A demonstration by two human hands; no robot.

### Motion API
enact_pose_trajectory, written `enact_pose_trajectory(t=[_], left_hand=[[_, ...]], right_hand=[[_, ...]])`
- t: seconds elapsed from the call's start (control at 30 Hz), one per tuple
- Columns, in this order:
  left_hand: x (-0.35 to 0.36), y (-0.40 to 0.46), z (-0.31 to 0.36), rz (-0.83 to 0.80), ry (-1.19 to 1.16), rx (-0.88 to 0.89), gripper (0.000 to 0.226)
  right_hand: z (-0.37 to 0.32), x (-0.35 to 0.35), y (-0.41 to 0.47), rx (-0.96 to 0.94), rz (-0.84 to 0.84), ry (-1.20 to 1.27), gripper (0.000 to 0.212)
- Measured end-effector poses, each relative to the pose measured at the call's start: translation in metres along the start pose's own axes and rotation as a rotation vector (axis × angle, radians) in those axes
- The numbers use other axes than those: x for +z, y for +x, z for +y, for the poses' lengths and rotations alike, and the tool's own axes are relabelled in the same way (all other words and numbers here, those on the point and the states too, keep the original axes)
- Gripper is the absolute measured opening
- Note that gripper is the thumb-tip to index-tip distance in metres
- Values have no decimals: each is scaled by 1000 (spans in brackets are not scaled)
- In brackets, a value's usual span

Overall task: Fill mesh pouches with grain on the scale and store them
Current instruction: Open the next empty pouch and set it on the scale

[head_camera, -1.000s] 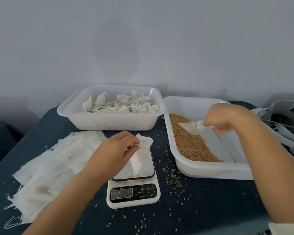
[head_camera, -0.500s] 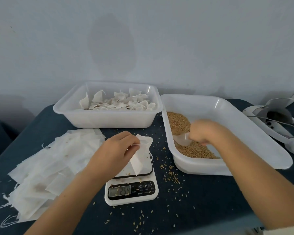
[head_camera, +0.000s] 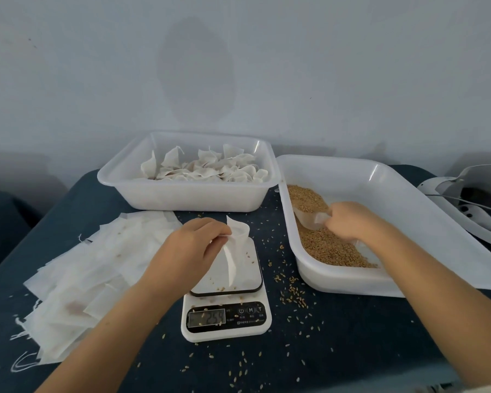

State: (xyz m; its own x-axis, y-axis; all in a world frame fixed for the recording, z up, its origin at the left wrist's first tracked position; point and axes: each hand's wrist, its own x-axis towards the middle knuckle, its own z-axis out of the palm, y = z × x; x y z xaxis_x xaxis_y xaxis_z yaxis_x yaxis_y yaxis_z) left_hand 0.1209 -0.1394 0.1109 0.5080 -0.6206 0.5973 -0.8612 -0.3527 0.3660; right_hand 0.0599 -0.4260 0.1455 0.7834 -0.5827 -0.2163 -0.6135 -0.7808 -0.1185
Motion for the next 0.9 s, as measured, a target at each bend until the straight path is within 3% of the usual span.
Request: enact_pose_trajectory(t=[0.4,0.63,0.9], left_hand=[[3,2,5,-1,29,2,11],[2,0,-1,38,-15,-183,10],[-13,10,-15,0,35,-112,6]], right_hand=[[22,-1,-2,-112,71,-59,41],[28,1,-4,-118,95,14,36],[38,-6,-14,-179,282,147,45]])
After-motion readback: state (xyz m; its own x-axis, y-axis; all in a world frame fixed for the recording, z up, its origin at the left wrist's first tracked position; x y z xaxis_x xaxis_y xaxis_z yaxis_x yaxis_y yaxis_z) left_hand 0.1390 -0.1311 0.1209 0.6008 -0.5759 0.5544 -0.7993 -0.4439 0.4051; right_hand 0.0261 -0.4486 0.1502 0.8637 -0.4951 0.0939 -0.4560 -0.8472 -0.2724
